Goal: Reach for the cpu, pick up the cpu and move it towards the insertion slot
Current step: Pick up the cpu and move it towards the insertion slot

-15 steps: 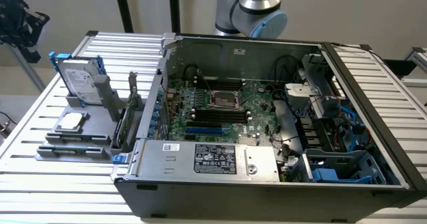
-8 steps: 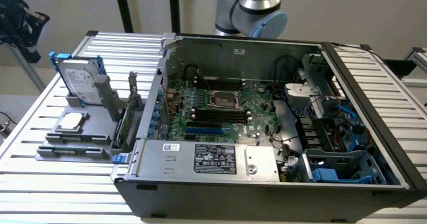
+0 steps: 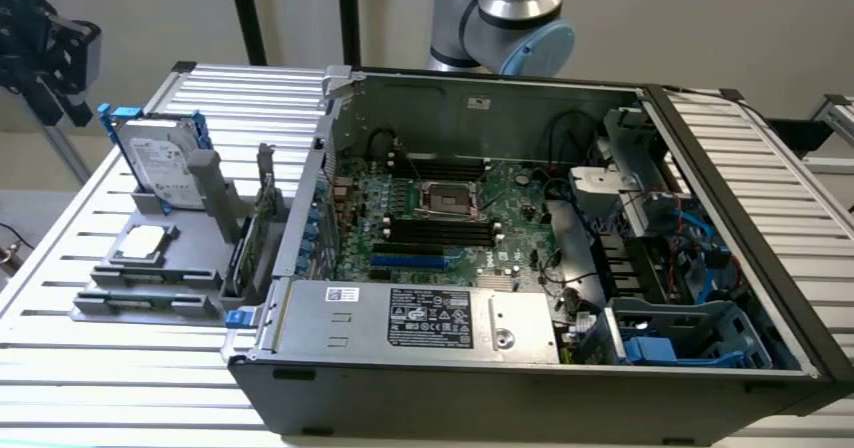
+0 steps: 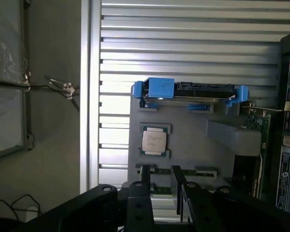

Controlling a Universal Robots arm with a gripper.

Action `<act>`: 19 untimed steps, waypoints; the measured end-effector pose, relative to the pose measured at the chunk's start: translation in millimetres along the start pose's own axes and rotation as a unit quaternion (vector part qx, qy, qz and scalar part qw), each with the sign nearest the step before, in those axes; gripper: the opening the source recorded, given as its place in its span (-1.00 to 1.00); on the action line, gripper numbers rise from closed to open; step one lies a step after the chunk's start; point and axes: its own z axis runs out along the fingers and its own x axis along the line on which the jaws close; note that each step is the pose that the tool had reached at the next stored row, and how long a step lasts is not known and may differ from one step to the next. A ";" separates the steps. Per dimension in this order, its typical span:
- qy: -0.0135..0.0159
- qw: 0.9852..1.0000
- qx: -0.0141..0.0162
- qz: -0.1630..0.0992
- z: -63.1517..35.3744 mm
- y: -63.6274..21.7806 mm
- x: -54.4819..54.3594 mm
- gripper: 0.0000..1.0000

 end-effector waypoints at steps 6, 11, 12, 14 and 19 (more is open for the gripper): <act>0.000 1.000 0.000 0.000 0.0 0.0 0.0 0.18; 0.000 1.000 0.000 0.000 3.0 -0.1 -0.1 0.42; 0.000 1.000 0.000 0.000 4.8 -0.1 -0.2 0.42; 0.000 1.000 0.000 0.000 8.3 -0.2 -0.4 0.42; 0.000 1.000 0.000 0.000 17.4 -0.4 -1.1 0.42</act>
